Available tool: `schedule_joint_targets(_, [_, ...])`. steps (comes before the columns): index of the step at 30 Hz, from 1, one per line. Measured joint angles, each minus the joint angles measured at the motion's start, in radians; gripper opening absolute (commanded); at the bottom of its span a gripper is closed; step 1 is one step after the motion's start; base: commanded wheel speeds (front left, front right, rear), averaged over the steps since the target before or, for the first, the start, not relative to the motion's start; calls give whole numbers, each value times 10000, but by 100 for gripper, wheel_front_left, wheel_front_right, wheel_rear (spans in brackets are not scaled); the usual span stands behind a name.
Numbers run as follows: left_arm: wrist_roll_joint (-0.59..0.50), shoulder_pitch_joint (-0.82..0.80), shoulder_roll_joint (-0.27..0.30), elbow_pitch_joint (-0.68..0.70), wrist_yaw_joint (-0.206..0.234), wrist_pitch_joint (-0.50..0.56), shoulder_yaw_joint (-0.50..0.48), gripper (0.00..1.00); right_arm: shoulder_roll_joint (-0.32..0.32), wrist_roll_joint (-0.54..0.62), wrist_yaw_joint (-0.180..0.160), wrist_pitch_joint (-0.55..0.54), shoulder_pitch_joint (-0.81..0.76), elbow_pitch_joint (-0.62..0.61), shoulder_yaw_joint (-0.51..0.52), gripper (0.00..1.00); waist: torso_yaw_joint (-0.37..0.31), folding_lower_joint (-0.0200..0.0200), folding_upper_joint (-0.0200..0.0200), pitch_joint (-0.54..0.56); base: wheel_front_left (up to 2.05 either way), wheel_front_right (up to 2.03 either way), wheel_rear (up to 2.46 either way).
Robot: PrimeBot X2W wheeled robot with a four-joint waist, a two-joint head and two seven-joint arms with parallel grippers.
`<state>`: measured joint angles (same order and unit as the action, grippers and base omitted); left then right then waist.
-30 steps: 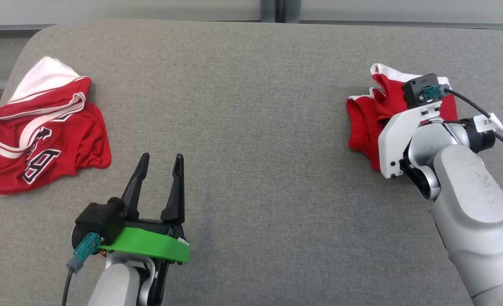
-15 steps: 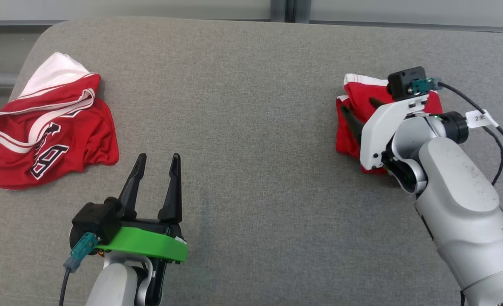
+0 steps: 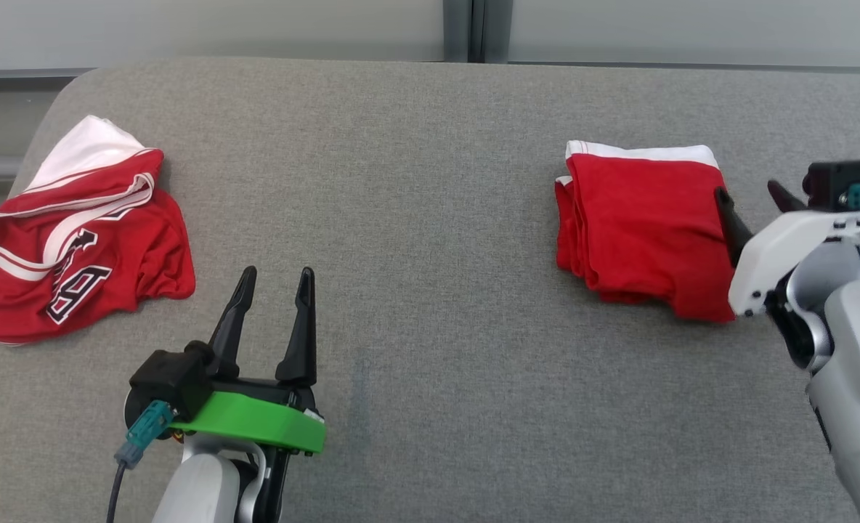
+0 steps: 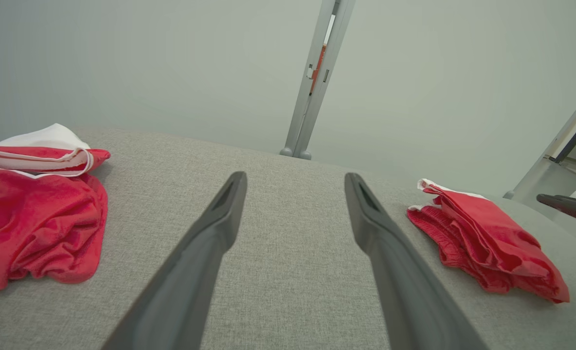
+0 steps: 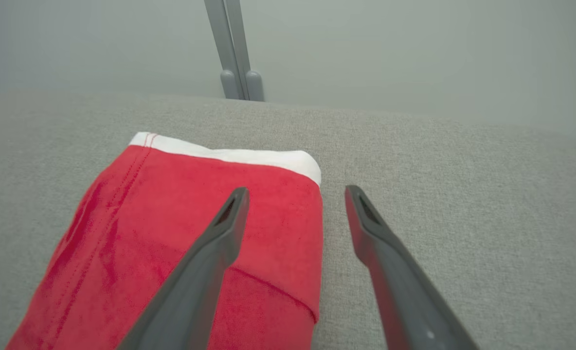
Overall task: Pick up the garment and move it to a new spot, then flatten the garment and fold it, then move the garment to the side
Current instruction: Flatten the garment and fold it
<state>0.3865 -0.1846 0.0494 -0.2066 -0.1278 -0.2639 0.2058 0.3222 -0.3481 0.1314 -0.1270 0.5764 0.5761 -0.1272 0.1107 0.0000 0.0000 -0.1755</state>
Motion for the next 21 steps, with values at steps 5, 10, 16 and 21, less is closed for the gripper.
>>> schedule_joint_targets(5, [2, -7, 0, -4, 0, 0, 54, 100, -698, 274, 2, 648, -377, 692, -213, 100, 91, 0, 0, -97, 0, 0, 0])
schedule_joint_targets(10, [0, -7, 0, -56, 0, 0, 44, 100, -1179, 623, 2, 1482, -342, 897, -380, 100, 145, 0, 0, -61, 0, 0, 0])
schedule_joint_targets(16, [-113, 58, 0, -88, 0, 0, -255, 100, -1580, 1070, 2, 2527, -684, 512, -585, 100, 120, 0, 0, 237, 0, 0, 0])
schedule_joint_targets(21, [-267, 290, 0, -69, 0, 0, -717, 100, -1856, 1231, 2, 3300, -1556, -138, -439, 100, -38, 0, 0, 592, 0, 0, 0])
